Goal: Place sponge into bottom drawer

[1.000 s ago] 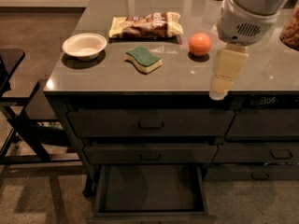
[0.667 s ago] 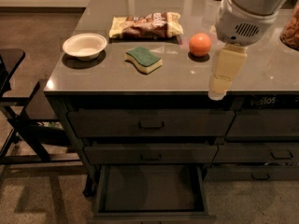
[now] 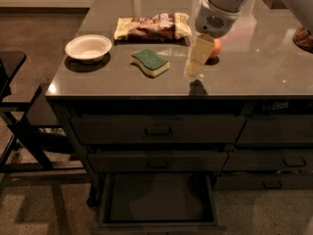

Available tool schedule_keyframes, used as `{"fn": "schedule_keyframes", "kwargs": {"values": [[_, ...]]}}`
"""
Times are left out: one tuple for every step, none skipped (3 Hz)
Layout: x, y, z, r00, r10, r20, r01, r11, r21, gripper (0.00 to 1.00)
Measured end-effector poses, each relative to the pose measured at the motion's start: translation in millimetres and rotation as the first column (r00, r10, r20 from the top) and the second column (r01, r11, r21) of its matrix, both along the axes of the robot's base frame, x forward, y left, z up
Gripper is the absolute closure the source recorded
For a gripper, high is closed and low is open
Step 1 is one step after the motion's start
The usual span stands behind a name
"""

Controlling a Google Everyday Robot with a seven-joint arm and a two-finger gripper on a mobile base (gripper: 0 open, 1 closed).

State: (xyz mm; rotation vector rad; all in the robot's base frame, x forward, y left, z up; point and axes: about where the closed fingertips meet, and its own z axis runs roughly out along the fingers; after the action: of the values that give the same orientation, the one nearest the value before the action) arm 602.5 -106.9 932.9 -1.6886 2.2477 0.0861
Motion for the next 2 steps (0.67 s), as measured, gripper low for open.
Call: {"fn": "schedule_keyframes", "kwargs": {"values": [[0, 0, 0, 1.0, 0.0, 0.0, 0.0, 1.0, 0.001, 0.0], [22, 22, -11, 0.9997, -0.021, -0.009, 0.022, 0.999, 0.049, 0.0]]}}
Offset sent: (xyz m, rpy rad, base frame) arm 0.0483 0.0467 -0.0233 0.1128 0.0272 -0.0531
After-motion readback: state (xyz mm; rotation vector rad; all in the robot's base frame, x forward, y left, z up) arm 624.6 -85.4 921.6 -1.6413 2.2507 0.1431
